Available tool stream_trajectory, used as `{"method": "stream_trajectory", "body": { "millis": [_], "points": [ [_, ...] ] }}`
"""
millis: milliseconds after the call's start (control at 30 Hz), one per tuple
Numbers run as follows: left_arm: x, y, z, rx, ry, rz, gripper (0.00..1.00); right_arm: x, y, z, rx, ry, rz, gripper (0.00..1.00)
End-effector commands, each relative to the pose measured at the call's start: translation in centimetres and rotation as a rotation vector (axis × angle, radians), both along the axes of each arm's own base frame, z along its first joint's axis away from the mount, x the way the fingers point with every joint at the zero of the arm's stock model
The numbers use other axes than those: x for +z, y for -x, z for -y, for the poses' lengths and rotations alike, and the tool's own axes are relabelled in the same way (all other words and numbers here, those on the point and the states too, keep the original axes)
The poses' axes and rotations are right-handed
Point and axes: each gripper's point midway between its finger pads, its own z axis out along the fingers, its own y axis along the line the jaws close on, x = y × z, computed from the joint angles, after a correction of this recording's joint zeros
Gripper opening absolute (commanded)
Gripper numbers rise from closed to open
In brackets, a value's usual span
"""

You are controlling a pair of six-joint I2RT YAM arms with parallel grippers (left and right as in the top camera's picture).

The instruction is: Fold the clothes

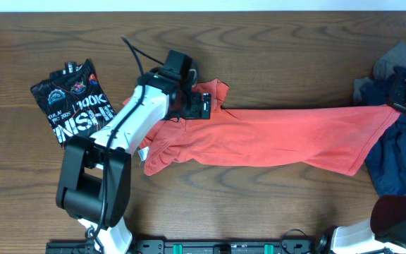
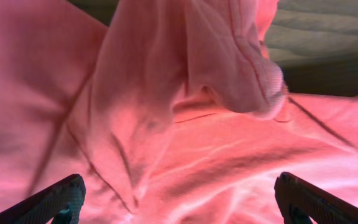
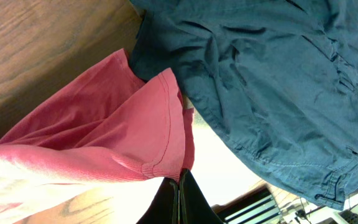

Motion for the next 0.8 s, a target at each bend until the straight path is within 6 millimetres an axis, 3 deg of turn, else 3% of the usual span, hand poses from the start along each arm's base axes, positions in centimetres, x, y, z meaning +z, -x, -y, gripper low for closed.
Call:
{"method": "stream_trajectory", "body": {
  "millis": [0, 167, 267, 400, 700, 767],
  "points": [
    [-0.2, -0.5, -0.8, -0.074, -0.136, 0.080, 0.98, 0.1, 0.3, 0.5, -0.006, 0.013, -0.004, 0.01],
    [-1.0, -1.0, -0.1, -0.123, -0.204, 0.125, 1.00, 0.0, 0.3, 0.3, -0.004, 0.001, -0.006, 0.01],
    [-1.7, -1.4, -0.3, -0.119, -0.237, 0.137, 0.94, 0.0, 0.4, 0.3, -0.004, 0.000, -0.011, 0.01],
    [-3.1, -1.7, -0.1, -0.121, -0.241, 0.126, 0.76, 0.0, 0.4, 0.3, -0.004, 0.000, -0.009, 0.01],
    [-4.8, -2.4, 0.7, -0.129, -0.237, 0.134, 0.75, 0.0, 0.2, 0.3, -0.004, 0.003, -0.002, 0.01],
    [-4.7, -2.6, 0.9, -0.131, -0.233, 0.145, 0.68, 0.0, 0.2, 0.3, -0.004, 0.003, -0.002, 0.01]
  ]
}}
